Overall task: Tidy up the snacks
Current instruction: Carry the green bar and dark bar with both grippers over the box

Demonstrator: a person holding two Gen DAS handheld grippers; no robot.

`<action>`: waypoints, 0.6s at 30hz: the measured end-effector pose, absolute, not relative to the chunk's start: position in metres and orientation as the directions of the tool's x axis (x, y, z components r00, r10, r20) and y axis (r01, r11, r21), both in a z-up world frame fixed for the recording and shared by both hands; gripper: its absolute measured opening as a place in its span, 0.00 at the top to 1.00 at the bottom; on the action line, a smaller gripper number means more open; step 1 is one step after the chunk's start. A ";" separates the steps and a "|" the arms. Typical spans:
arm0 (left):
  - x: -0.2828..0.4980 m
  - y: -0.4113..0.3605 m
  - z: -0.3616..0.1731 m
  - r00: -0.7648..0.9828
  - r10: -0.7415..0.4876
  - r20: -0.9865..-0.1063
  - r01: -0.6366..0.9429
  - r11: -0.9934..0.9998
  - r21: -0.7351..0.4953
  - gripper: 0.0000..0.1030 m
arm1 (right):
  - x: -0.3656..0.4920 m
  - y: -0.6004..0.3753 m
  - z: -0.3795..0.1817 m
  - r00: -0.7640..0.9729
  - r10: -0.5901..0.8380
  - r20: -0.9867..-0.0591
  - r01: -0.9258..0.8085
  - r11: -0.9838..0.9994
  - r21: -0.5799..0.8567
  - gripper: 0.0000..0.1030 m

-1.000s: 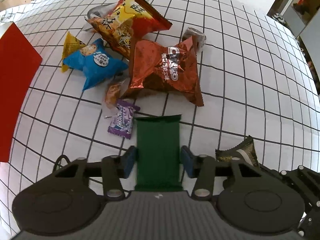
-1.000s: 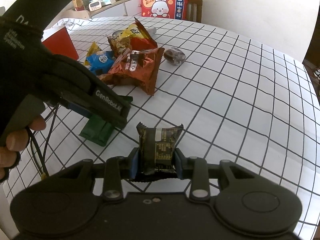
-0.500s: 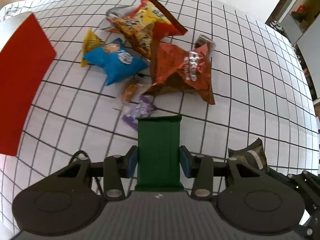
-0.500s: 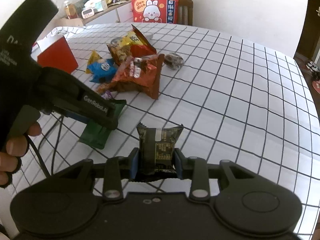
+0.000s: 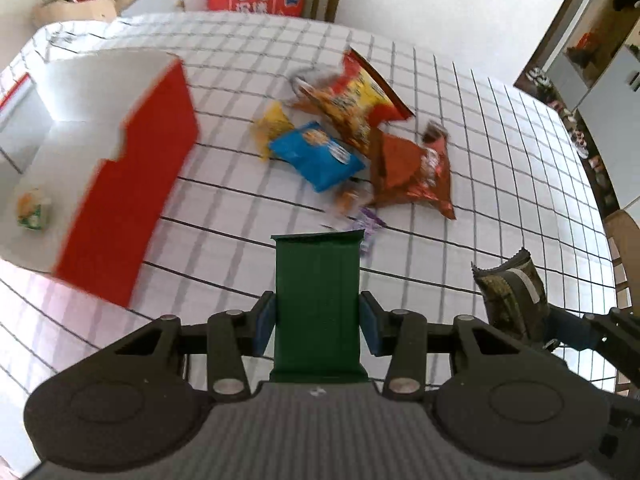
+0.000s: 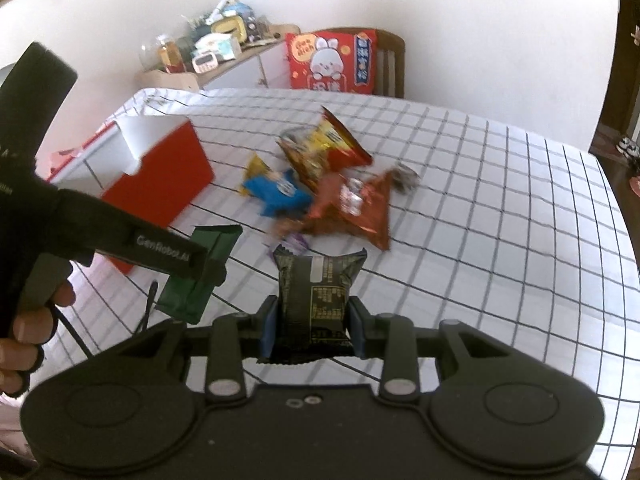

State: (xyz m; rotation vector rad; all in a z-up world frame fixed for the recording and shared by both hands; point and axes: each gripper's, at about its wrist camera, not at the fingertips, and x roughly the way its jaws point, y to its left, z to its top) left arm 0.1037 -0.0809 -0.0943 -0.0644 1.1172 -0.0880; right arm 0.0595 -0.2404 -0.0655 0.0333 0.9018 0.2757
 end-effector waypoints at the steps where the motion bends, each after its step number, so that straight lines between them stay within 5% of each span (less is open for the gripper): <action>1: 0.101 -0.073 -0.090 0.444 -0.102 -0.890 0.037 0.995 -0.095 0.58 | 0.059 -0.234 -0.061 0.591 0.251 -0.766 -0.226 0.964 0.142 0.67; 18: 0.080 0.057 -0.030 0.512 -0.115 -0.851 0.005 0.991 -0.131 0.58 | 0.064 -0.112 -0.015 0.623 0.330 -0.709 -0.327 0.934 0.147 0.67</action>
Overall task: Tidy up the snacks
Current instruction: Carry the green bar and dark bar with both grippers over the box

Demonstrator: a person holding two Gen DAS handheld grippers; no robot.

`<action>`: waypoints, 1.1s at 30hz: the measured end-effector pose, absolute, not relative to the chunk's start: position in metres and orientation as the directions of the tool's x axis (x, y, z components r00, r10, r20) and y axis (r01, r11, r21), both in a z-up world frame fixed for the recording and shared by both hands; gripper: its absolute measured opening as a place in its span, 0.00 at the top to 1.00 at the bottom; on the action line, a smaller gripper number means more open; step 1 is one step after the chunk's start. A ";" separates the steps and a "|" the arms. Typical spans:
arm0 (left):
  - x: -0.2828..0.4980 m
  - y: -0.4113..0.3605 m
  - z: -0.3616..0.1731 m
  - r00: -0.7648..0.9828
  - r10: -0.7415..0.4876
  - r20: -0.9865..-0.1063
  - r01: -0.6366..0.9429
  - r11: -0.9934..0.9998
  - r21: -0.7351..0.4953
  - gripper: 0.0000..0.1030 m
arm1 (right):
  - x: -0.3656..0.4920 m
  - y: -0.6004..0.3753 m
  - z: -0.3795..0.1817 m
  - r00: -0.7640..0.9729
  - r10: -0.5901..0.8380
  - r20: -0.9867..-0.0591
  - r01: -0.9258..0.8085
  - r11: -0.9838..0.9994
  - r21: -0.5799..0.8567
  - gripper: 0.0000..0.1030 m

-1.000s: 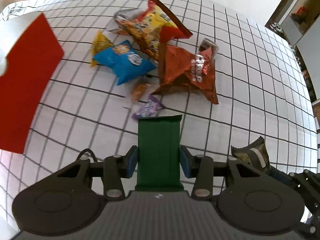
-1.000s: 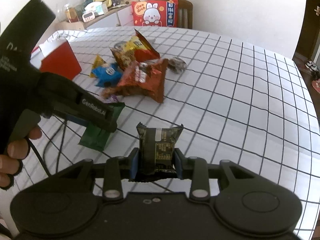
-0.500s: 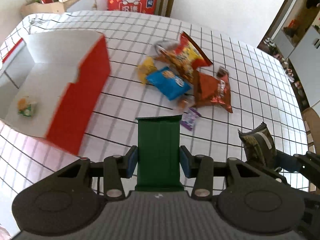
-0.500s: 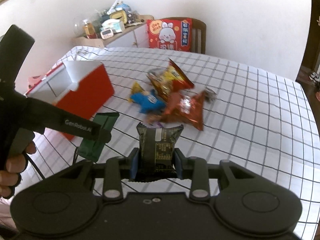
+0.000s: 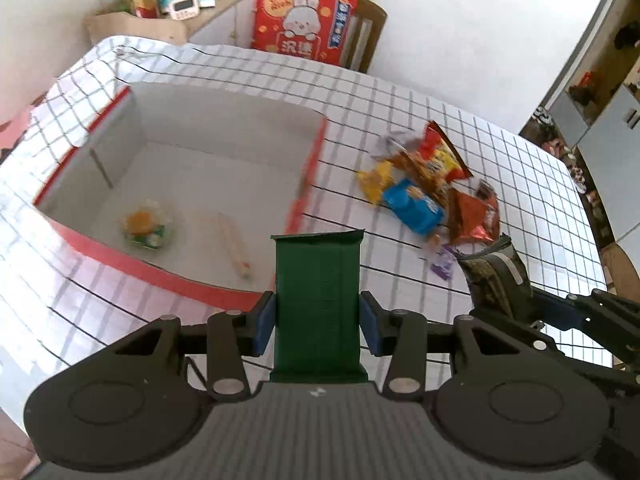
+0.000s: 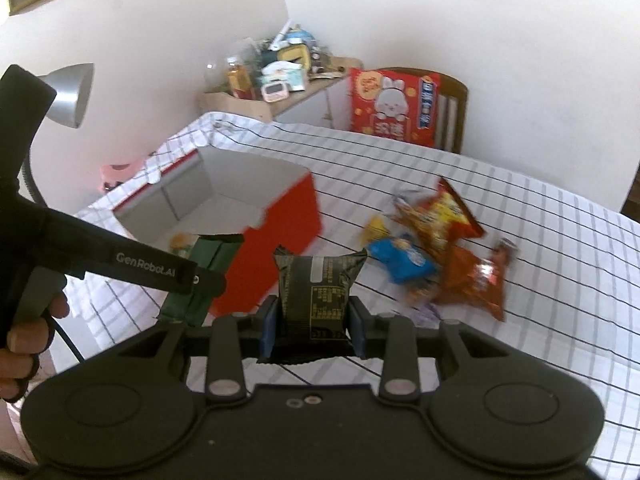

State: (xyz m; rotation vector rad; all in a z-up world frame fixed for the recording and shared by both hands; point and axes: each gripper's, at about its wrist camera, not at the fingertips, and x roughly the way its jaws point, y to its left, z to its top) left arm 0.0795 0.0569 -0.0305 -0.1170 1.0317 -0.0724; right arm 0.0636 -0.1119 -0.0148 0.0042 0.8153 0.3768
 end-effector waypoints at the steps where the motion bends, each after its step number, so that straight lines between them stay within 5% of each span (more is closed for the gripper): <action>1: 0.079 0.064 -0.028 0.516 -0.112 -0.849 0.002 0.992 -0.130 0.58 | 0.065 -0.104 -0.013 0.624 0.335 -0.707 -0.333 0.931 0.147 0.67; 33: 0.189 0.247 -0.058 0.485 0.088 -0.870 -0.203 0.979 -0.014 0.58 | 0.182 0.064 -0.073 0.535 0.274 -0.799 -0.326 0.939 0.104 0.66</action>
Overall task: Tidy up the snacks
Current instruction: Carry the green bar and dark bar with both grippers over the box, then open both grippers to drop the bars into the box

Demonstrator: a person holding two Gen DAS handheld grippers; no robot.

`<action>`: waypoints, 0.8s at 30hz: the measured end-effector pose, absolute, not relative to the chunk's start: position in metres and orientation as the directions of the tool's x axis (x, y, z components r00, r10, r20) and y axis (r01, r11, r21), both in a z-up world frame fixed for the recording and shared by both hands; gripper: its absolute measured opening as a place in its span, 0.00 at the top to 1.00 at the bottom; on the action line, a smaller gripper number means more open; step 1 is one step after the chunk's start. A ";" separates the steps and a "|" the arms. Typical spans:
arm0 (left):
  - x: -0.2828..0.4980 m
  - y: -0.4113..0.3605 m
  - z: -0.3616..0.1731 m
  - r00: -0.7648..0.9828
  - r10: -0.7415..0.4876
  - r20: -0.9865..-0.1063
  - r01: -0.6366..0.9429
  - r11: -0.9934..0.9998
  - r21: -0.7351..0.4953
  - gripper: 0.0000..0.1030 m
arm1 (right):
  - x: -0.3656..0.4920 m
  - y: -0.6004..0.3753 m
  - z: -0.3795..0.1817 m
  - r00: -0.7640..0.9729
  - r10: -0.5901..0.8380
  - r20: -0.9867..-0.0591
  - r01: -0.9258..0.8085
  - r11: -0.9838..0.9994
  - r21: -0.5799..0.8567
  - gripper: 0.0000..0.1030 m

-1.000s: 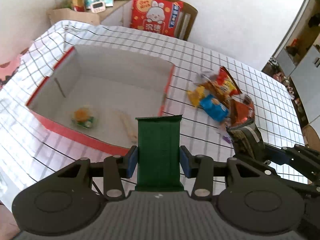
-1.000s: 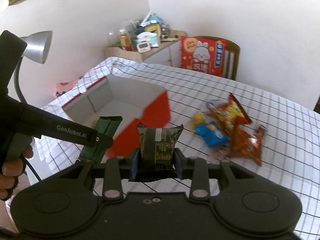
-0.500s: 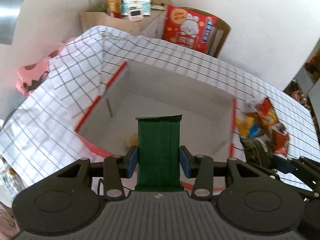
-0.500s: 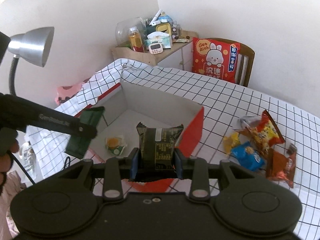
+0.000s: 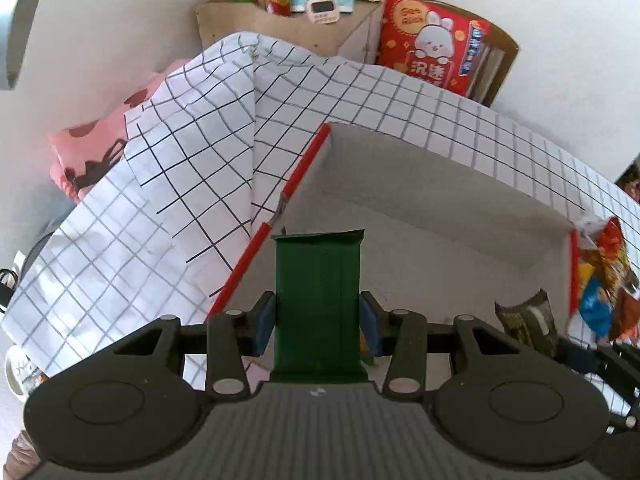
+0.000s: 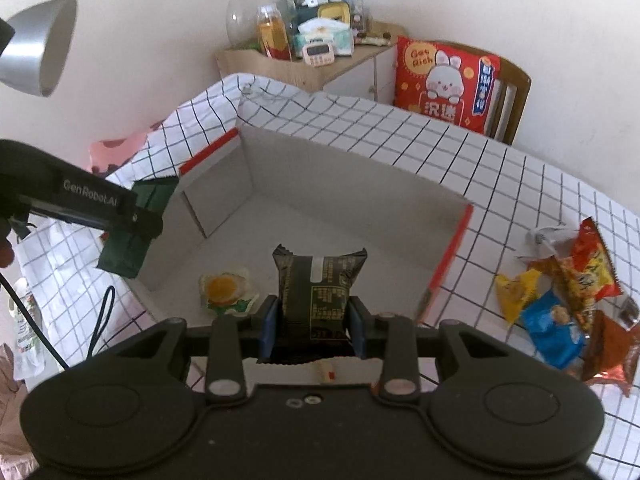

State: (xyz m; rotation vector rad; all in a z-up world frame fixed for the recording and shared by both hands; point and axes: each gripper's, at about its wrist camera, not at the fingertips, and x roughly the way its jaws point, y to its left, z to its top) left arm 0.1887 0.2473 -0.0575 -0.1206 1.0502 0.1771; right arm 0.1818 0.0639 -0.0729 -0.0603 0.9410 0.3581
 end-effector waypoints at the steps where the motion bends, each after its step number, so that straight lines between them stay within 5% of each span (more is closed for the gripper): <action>1: 0.192 0.248 -0.061 0.480 0.087 -0.873 -0.205 0.979 -0.015 0.58 | 0.185 0.066 -0.076 0.526 0.273 -0.805 -0.326 0.940 0.105 0.66; 24: 0.231 0.218 -0.131 0.340 0.099 -0.935 -0.079 0.994 0.077 0.57 | 0.213 0.113 -0.129 0.421 0.167 -0.891 -0.433 0.901 -0.036 0.67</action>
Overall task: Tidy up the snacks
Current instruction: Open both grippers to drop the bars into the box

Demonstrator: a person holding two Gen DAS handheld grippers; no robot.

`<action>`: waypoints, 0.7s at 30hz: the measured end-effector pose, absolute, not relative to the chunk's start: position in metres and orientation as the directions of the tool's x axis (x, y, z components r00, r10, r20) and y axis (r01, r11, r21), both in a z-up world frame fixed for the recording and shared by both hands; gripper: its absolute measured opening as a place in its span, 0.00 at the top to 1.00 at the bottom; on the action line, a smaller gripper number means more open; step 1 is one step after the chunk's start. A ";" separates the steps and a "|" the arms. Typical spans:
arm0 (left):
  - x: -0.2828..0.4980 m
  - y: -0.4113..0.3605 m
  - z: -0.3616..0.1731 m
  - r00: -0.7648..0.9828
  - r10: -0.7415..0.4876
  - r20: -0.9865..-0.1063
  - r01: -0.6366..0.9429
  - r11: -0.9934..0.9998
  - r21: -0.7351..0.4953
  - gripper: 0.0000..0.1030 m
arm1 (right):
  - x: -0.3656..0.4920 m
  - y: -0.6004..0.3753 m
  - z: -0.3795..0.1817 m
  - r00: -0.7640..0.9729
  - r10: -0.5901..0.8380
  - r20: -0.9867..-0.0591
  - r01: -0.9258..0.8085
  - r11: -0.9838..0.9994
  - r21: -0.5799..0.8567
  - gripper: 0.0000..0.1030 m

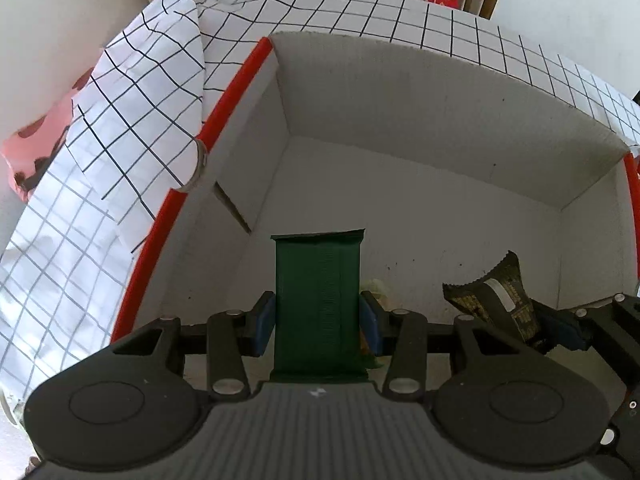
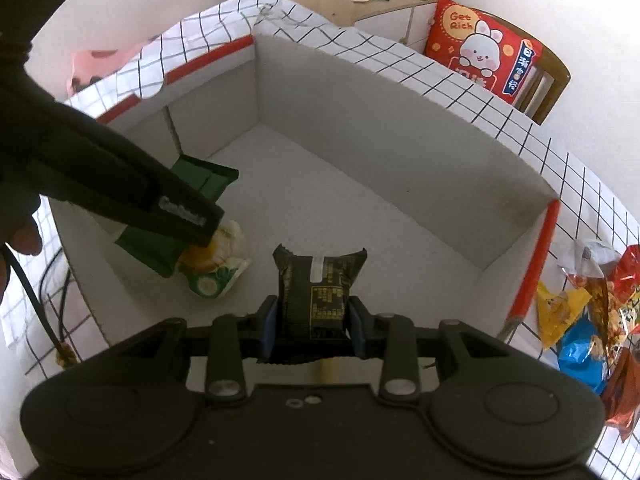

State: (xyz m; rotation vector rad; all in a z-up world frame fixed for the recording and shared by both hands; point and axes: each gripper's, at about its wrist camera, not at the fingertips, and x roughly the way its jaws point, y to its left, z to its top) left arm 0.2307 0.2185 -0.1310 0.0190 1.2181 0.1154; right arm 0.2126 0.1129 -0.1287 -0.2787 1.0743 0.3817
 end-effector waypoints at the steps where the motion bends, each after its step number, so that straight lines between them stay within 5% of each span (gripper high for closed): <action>1: 0.231 0.219 -0.133 0.337 0.096 -0.937 -0.079 0.994 0.073 0.57 | 0.213 0.113 -0.130 0.418 0.167 -0.893 -0.434 0.900 -0.035 0.67; 11: 0.231 0.225 -0.135 0.344 0.074 -0.936 -0.086 0.995 0.047 0.56 | 0.216 0.118 -0.133 0.414 0.159 -0.896 -0.432 0.901 -0.039 0.62; 21: 0.216 0.242 -0.121 0.399 0.020 -0.917 -0.103 0.994 -0.023 0.46 | 0.209 0.112 -0.116 0.438 0.206 -0.875 -0.389 0.921 0.022 0.36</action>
